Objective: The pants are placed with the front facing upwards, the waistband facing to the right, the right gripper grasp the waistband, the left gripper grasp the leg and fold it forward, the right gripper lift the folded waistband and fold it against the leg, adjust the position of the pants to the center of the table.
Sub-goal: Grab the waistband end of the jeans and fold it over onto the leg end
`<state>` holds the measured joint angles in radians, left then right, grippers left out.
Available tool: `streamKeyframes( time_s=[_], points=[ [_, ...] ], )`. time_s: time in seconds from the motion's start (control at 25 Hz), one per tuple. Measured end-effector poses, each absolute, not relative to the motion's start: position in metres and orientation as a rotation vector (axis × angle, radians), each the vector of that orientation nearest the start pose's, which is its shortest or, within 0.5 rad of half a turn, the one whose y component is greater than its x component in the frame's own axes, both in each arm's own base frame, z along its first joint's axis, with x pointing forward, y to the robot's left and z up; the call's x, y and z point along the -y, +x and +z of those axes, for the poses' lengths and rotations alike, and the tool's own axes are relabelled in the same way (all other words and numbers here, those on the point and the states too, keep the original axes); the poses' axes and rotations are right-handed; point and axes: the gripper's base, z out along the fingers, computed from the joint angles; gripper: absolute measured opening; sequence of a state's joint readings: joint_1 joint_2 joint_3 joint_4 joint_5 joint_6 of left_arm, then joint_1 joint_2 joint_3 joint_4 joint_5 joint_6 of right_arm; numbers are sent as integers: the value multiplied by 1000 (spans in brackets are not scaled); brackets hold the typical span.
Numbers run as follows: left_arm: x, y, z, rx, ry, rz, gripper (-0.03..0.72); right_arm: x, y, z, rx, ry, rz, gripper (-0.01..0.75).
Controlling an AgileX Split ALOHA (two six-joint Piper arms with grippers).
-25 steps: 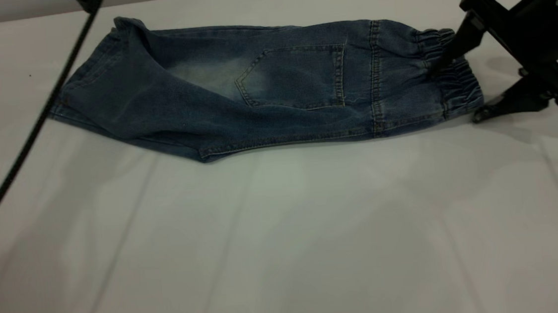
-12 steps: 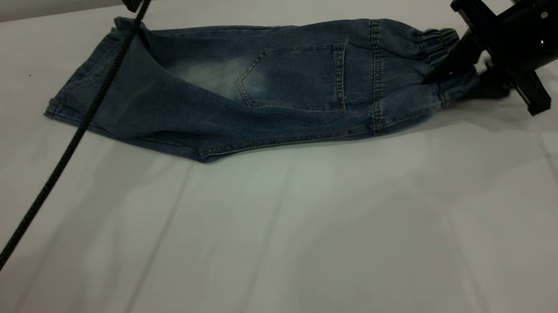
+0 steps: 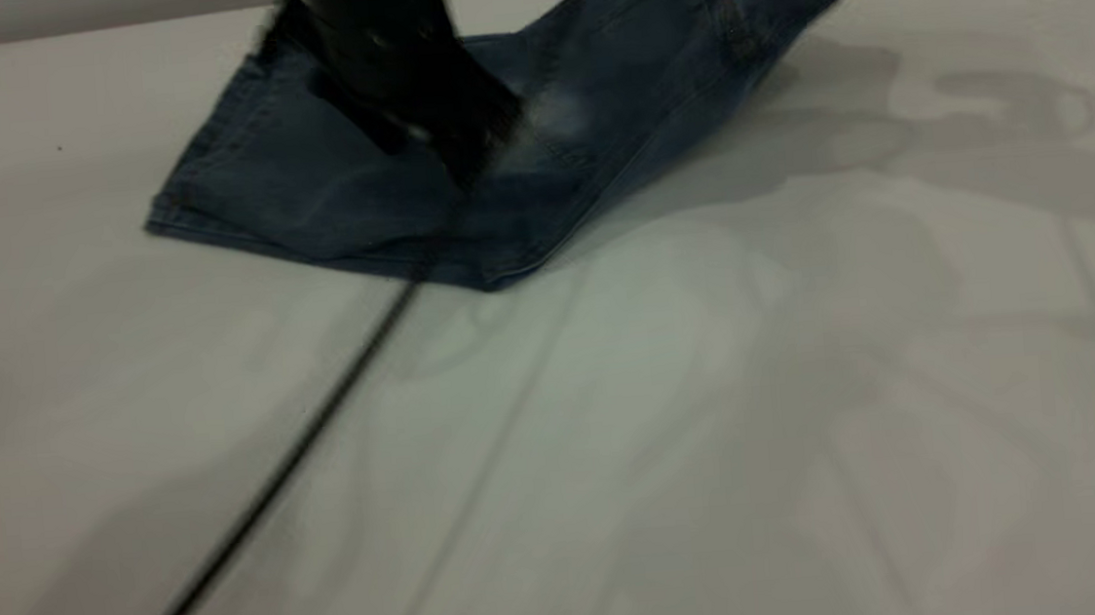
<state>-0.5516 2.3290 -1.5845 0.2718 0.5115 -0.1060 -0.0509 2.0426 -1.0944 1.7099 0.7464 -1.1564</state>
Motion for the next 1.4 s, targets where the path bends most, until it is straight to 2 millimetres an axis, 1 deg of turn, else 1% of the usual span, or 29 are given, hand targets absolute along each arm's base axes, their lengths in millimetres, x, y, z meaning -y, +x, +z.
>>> streamKeyframes(
  time_s=[0.12, 0.24, 0.36, 0.44, 0.52, 0.64, 0.68, 0.8, 0.84, 0.92, 1.04, 1.12, 1.16, 1.24, 1.32, 1.4],
  points=[
    [257, 395, 66, -2553, 942, 20, 496, -43, 396, 159, -2248, 277, 1156, 83],
    [276, 386, 63, -2499, 990, -17, 494, -47, 393, 173, -2216, 218, 1206, 82],
    [289, 380, 64, -2456, 1012, -52, 494, -49, 389, 180, -2212, 159, 1223, 82],
    [291, 379, 64, -2451, 1023, -51, 494, -49, 388, 181, -2223, 134, 1213, 82],
    [290, 379, 69, -2448, 1037, -31, 494, -49, 387, 179, -2241, 107, 1195, 82],
    [283, 382, 91, -2415, 1075, 42, 494, -49, 386, 179, -2248, 93, 1187, 82],
    [279, 385, 103, -2391, 1082, 70, 494, -49, 386, 179, -2248, 93, 1187, 82],
    [262, 394, 133, -2350, 1073, 148, 494, -49, 386, 179, -2249, 92, 1185, 82],
    [254, 398, 140, -2350, 1054, 165, 494, -49, 386, 179, -2248, 92, 1184, 82],
    [238, 405, 145, -2375, 1016, 197, 494, -49, 387, 180, -2246, 87, 1186, 83],
    [210, 417, 143, -2436, 948, 237, 494, -49, 391, 188, -2227, 40, 1184, 83],
    [192, 422, 138, -2476, 908, 257, 494, -51, 395, 197, -2199, -4, 1205, 84],
    [186, 423, 133, -2496, 899, 264, 494, -52, 398, 202, -2183, -21, 1214, 84],
    [180, 421, 121, -2530, 889, 260, 494, -54, 400, 211, -2153, -61, 1252, 85],
    [181, 419, 109, -2545, 894, 239, 494, -56, 401, 220, -2124, -101, 1292, 85],
    [186, 416, 94, -2562, 895, 203, 494, -58, 401, 225, -2103, -137, 1333, 85]
  ],
)
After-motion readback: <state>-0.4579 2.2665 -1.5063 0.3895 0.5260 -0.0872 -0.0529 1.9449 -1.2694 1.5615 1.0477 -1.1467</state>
